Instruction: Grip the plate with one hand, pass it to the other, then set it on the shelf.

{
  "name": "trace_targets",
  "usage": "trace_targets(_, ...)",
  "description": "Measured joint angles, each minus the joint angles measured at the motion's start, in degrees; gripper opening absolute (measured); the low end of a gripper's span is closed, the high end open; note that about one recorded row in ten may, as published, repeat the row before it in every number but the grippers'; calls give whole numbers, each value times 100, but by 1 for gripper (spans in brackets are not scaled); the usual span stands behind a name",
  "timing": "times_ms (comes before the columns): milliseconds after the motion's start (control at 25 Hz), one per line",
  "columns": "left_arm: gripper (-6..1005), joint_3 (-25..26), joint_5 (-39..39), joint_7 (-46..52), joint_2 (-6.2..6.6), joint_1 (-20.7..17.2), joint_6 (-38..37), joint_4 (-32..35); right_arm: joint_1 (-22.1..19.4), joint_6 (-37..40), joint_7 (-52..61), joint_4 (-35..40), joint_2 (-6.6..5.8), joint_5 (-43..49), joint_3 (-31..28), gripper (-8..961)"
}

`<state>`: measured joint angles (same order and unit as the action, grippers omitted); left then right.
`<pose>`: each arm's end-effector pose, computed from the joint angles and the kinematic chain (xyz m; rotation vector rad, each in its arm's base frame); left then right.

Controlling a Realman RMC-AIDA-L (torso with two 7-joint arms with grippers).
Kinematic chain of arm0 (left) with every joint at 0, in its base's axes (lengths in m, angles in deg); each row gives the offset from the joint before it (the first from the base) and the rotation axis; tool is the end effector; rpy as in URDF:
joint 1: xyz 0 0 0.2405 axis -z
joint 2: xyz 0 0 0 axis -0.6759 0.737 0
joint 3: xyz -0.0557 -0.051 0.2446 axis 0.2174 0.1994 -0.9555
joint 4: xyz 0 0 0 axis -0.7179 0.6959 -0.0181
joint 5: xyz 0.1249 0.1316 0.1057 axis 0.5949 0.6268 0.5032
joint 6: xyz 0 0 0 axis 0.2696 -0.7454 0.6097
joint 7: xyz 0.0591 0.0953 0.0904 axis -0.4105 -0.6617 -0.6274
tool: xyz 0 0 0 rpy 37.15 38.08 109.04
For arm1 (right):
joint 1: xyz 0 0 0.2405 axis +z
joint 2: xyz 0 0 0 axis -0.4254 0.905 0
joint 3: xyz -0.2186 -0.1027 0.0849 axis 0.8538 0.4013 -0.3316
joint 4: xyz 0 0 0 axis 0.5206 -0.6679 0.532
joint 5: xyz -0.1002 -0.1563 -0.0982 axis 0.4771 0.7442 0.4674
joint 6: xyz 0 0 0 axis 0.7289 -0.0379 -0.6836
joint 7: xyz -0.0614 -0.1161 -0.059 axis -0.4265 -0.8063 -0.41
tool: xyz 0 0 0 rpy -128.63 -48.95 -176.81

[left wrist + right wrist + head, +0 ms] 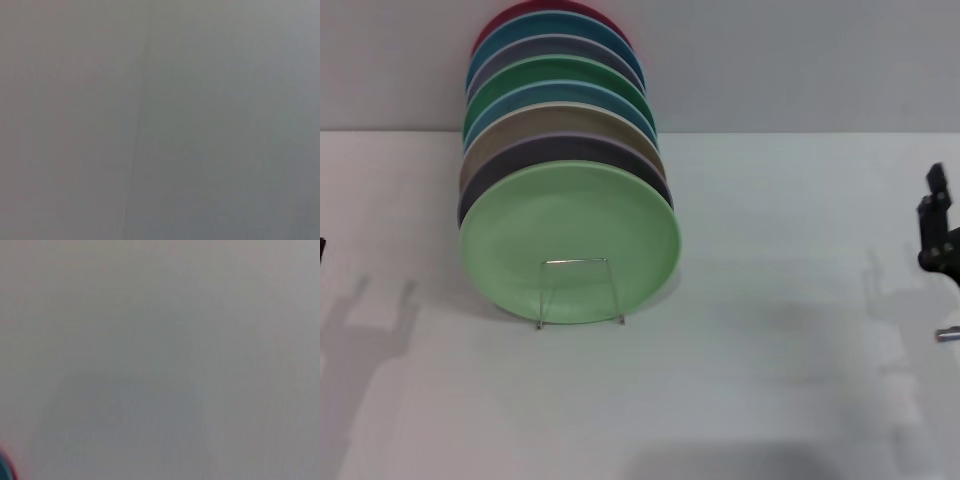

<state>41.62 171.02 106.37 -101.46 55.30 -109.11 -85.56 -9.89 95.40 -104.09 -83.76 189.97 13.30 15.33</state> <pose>-0.3275 0.2391 0.0142 -1.4846 -0.3997 -1.0462 0.2846 0.2571 -0.0299 -1.4089 0.2414 0.7155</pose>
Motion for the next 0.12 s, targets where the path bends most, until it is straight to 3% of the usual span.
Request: trace_targets(120, 559, 15, -53, 152, -12, 11, 476, -105, 21, 253, 399, 124, -7, 4, 4, 408)
